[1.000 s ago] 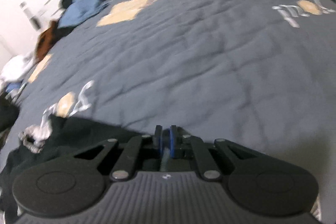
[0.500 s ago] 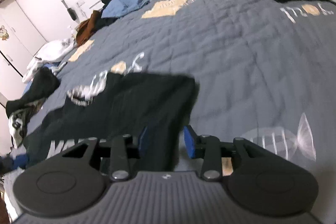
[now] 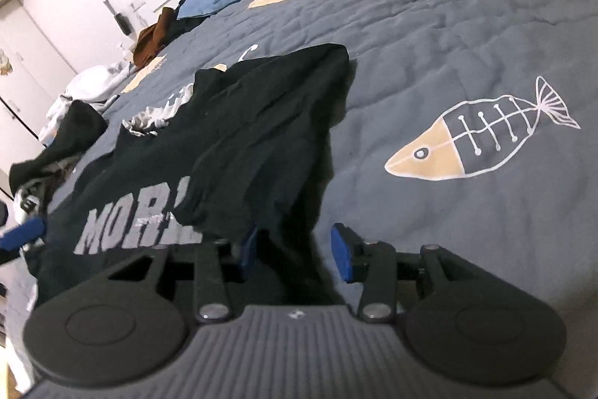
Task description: Fold clothes
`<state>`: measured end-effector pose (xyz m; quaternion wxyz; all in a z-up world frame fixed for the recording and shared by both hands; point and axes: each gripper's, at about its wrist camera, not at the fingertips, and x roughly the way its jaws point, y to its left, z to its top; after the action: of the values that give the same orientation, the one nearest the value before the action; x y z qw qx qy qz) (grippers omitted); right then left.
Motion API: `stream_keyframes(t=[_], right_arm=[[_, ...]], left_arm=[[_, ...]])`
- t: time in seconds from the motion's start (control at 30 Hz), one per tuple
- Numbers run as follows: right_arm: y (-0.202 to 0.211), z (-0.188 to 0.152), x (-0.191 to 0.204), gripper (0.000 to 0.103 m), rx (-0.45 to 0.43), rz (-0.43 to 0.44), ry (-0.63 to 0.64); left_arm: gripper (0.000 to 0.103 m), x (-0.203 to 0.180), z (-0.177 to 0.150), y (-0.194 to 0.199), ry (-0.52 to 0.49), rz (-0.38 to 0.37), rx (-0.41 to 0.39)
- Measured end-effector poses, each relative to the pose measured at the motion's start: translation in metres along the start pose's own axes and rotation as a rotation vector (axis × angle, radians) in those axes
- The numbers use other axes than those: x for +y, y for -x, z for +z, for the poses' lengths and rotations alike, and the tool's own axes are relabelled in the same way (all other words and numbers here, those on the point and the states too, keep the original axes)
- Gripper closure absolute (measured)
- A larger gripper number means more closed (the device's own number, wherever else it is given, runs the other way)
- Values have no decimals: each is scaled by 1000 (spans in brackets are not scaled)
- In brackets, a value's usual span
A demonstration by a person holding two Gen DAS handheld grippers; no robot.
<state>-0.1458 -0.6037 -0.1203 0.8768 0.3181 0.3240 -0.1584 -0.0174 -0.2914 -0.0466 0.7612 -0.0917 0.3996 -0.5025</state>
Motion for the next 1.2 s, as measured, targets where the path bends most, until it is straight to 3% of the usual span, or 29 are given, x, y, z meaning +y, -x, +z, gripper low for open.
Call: stream_keyframes(t=[0.03, 0.07, 0.2, 0.3, 0.43, 0.6, 0.77, 0.97, 1.1, 1.2], right_arm=[[1, -1, -3, 90, -11, 0, -16], [3, 0, -7, 98, -24, 7, -48], [15, 2, -21, 101, -80, -14, -100], [17, 2, -33, 100, -68, -27, -117], [14, 0, -31, 96, -19, 25, -112], [33, 13, -15, 96, -125, 39, -67], [37, 19, 1, 93, -205, 159, -73], [3, 9, 8, 80, -104, 149, -59], [-11, -1, 2, 79, -15, 106, -57], [-8, -2, 2, 79, -5, 104, -61]], left_arm=[[38, 1, 0, 0, 0, 3, 1], [38, 1, 0, -1, 1, 6, 1], [38, 3, 1, 0, 5, 10, 2], [38, 3, 0, 0, 1, 12, 4], [38, 2, -1, -1, -3, 15, 10], [38, 2, -1, 0, -3, 19, 8], [38, 1, -2, -2, -3, 21, 9], [38, 1, -4, -1, -7, 26, 11], [38, 2, -4, 0, -6, 30, 8], [38, 2, -4, 0, -6, 33, 6]])
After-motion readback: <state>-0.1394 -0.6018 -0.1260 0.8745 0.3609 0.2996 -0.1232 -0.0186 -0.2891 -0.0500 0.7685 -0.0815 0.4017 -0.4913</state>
